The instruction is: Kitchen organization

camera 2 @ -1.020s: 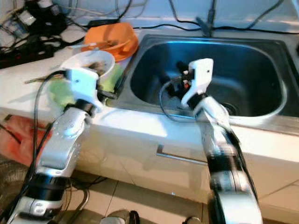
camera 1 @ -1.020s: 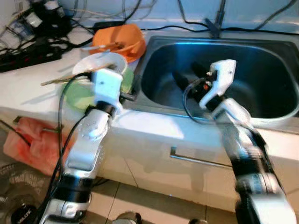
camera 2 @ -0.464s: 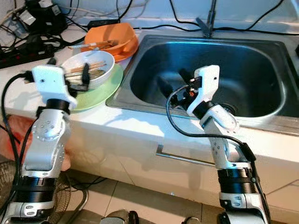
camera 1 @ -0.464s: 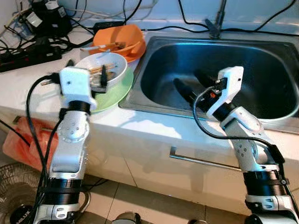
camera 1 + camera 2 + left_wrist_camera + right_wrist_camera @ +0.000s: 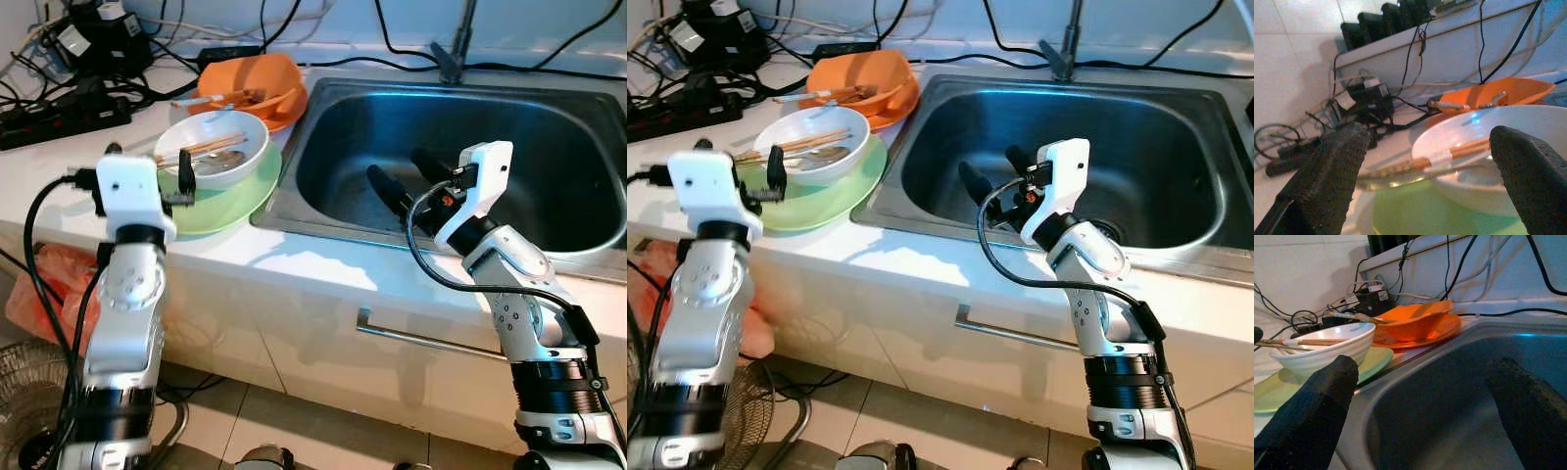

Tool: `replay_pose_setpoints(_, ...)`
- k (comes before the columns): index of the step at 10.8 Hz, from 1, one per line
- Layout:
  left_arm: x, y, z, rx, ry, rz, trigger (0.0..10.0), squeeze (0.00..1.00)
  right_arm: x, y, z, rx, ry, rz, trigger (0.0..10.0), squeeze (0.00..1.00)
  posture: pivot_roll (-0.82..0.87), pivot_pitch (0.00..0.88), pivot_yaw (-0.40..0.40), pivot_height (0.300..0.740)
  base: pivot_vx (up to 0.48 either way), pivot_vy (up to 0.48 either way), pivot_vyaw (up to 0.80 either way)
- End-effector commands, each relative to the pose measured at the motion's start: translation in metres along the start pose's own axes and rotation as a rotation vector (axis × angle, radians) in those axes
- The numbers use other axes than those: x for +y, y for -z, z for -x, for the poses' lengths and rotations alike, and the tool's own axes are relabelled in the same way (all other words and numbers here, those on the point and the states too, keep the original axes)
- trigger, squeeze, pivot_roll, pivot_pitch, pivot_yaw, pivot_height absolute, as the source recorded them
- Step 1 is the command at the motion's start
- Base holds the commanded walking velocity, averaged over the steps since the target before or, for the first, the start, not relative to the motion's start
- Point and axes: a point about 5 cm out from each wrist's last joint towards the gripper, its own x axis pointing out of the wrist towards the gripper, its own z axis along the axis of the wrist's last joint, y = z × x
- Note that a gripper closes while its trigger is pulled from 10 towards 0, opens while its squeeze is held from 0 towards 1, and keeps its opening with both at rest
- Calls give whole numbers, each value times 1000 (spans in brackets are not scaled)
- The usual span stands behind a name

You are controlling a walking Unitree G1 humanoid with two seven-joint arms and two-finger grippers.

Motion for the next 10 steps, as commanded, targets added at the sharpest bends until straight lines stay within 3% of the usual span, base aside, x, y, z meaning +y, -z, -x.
replay_pose_setpoints(1, 5, 2, 3, 27, -12, 75, 10000, 0, 1, 1, 1, 5, 6, 0, 10000, 988, 138, 66, 98, 740, 0, 0, 0)
replay_pose_setpoints(2, 3, 6, 4, 58, -11, 191, 10000, 0, 1, 1, 0, 6, 8, 1, 10000, 988, 138, 64, 98, 740, 0, 0, 0)
replay_pose_setpoints(3, 0, 6, 4, 68, -9, 253, 10000, 0, 1, 1, 0, 6, 9, 1, 10000, 988, 139, 64, 97, 740, 0, 0, 0)
replay_pose_setpoints(5, -3, 3, 2, 61, 10, 310, 10000, 0, 0, 3, 0, 9, 12, 2, 10000, 992, 139, 64, 97, 740, 0, 0, 0)
replay_pose_setpoints(7, -1, -1, 0, 49, 10, 304, 10000, 0, -1, 4, 1, 11, 20, 0, 10000, 988, 135, 65, 98, 740, 0, 0, 0)
replay_pose_setpoints(10, -1, -23, -8, -39, 48, 248, 10000, 0, -1, 4, -1, 9, 23, -3, 10000, 988, 138, 59, 99, 740, 0, 0, 0)
